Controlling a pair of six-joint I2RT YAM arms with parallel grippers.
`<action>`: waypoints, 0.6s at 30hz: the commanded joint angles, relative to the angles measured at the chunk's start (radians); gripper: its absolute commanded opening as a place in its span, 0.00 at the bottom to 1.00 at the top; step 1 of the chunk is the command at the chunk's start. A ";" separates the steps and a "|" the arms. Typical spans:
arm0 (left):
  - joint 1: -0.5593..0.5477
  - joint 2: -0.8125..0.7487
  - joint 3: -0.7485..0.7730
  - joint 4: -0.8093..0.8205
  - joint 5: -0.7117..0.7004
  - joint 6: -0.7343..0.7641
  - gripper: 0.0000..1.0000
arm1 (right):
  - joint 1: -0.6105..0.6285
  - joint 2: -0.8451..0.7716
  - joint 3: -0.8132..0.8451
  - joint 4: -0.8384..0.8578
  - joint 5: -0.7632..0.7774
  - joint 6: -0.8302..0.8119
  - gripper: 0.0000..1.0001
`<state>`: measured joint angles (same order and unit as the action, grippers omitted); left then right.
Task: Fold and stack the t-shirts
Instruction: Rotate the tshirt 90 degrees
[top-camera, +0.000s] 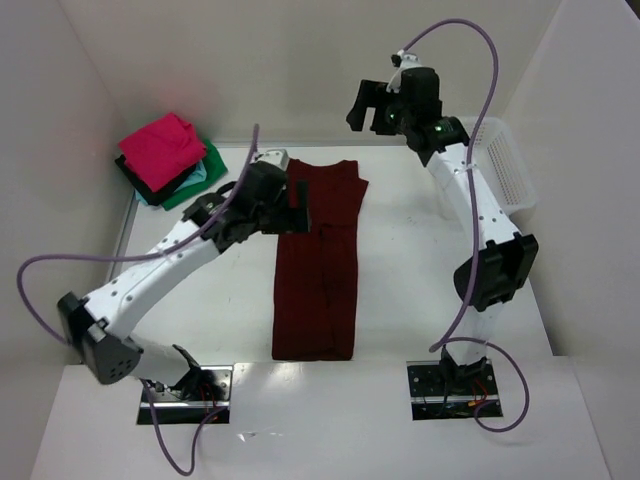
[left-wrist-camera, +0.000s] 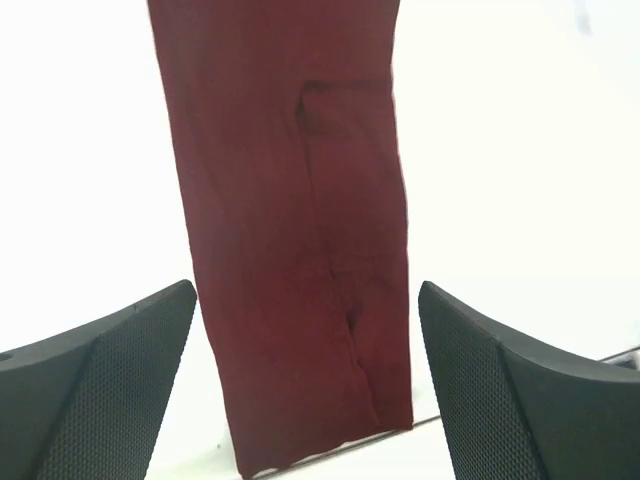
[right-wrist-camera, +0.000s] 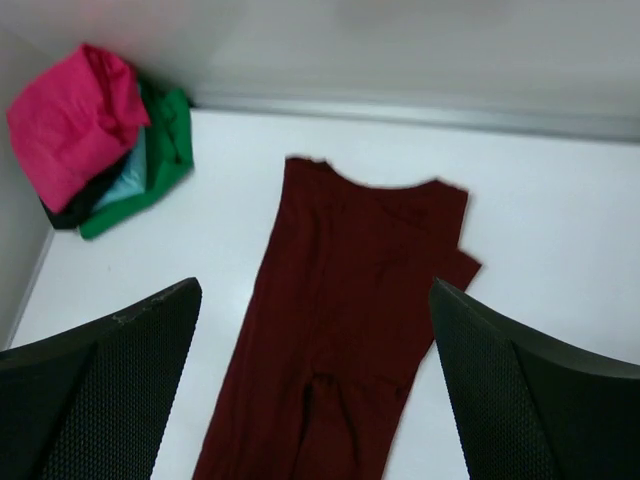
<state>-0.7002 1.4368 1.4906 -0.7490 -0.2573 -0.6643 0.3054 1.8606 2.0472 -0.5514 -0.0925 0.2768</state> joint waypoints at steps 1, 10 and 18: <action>-0.007 -0.169 -0.079 0.044 -0.103 -0.034 1.00 | 0.036 0.088 -0.160 0.027 -0.038 0.021 1.00; -0.007 -0.380 -0.211 0.153 -0.114 0.072 1.00 | 0.116 0.271 -0.180 0.053 -0.024 0.044 1.00; 0.002 -0.409 -0.253 0.109 -0.096 0.048 1.00 | 0.149 0.416 -0.030 -0.005 -0.007 0.044 1.00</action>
<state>-0.7025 1.0542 1.2640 -0.6434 -0.3542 -0.6083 0.4389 2.2642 1.9118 -0.5598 -0.1123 0.3172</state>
